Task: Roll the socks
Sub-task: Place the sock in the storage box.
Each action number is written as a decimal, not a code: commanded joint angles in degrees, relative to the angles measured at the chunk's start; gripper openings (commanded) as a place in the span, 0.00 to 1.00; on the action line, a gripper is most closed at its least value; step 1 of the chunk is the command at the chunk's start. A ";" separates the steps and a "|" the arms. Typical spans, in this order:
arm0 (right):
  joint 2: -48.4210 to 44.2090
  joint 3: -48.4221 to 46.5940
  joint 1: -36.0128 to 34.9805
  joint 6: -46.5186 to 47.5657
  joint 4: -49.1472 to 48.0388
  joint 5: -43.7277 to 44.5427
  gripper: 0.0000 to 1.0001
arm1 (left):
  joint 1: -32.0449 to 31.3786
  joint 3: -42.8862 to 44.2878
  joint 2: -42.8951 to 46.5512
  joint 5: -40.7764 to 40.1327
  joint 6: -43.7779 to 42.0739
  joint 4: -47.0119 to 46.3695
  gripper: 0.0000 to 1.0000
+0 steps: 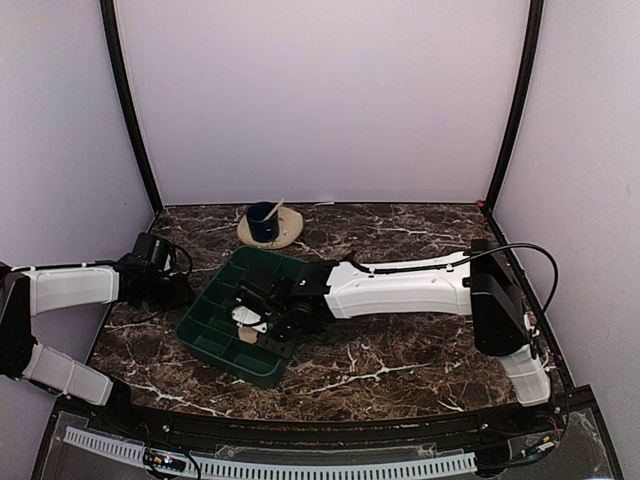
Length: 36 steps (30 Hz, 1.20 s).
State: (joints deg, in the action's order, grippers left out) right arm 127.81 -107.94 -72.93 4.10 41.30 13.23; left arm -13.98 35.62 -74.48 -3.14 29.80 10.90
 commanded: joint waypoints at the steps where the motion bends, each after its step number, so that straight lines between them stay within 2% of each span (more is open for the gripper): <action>1: 2.79 -2.03 1.37 -2.57 4.94 -4.54 0.00 | -0.08 -1.23 0.47 1.81 0.17 0.96 0.43; 9: 6.33 -7.72 3.05 -3.48 9.91 -8.31 0.00 | -0.05 -0.97 0.22 2.21 -0.01 0.89 0.43; 25: 12.55 -14.51 4.39 -3.77 16.49 -10.32 0.00 | -0.04 -0.56 -0.13 2.26 -0.36 0.60 0.43; 28: 12.93 -14.58 4.54 -3.66 16.81 -10.13 0.08 | -0.07 -0.60 -0.31 2.34 -0.36 0.53 0.43; 32: 12.62 -13.88 4.72 -3.66 16.71 -9.56 0.27 | -0.07 -0.70 -0.31 2.44 -0.26 0.60 0.43; 36: 10.59 -12.95 4.94 -3.42 15.27 -8.57 0.38 | -0.02 -0.55 0.01 1.89 -0.36 0.84 0.43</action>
State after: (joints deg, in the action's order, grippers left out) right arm 137.78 -122.76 -69.21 0.47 54.39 2.81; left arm -14.00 35.20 -74.74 -1.04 29.78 10.96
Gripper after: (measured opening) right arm 0.345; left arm 0.428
